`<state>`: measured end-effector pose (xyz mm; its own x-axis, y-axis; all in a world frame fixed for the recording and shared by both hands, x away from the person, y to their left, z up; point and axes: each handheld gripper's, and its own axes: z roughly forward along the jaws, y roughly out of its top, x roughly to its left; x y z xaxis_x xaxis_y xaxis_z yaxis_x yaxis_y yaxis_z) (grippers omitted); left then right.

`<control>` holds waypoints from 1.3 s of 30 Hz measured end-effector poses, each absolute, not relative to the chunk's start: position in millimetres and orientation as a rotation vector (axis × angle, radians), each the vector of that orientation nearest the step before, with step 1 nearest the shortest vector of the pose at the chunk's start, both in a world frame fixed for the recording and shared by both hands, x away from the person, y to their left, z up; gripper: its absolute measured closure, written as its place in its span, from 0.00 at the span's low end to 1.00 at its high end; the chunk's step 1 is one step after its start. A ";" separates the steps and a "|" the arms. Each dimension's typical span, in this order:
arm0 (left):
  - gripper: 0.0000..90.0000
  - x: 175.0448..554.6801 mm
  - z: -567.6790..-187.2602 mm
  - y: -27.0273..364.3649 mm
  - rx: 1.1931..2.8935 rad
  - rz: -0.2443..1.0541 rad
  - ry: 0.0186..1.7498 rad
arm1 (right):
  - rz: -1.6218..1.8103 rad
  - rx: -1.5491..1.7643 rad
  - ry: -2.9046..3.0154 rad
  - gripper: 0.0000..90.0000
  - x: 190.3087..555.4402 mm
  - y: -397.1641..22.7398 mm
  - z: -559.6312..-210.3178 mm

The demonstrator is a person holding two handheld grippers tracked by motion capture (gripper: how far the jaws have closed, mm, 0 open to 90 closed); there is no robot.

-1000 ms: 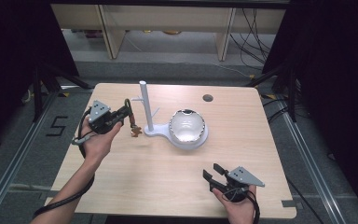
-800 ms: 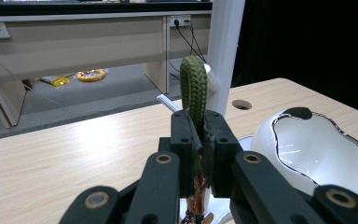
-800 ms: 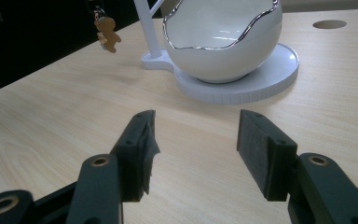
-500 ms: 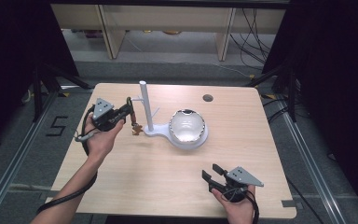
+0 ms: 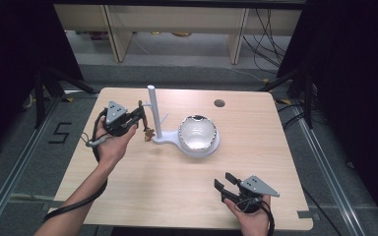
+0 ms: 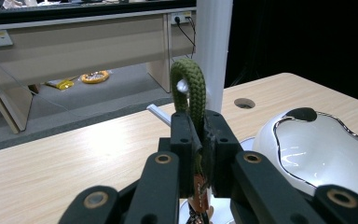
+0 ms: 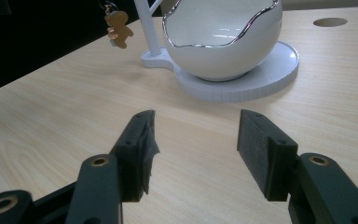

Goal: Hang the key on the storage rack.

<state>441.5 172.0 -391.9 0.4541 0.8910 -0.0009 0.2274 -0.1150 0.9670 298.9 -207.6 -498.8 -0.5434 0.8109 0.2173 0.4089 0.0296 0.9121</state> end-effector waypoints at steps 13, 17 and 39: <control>0.92 447.3 -397.3 159.7 1.652 0.753 0.989 | 1.521 1.241 1.949 0.52 297.9 -208.1 -498.5; 0.89 448.4 -399.6 159.1 1.652 0.747 0.962 | 1.518 1.233 1.945 0.52 298.5 -208.7 -499.4; 0.43 381.8 -458.9 205.8 1.597 0.731 0.964 | 1.510 1.309 1.925 0.52 297.5 -213.1 -501.6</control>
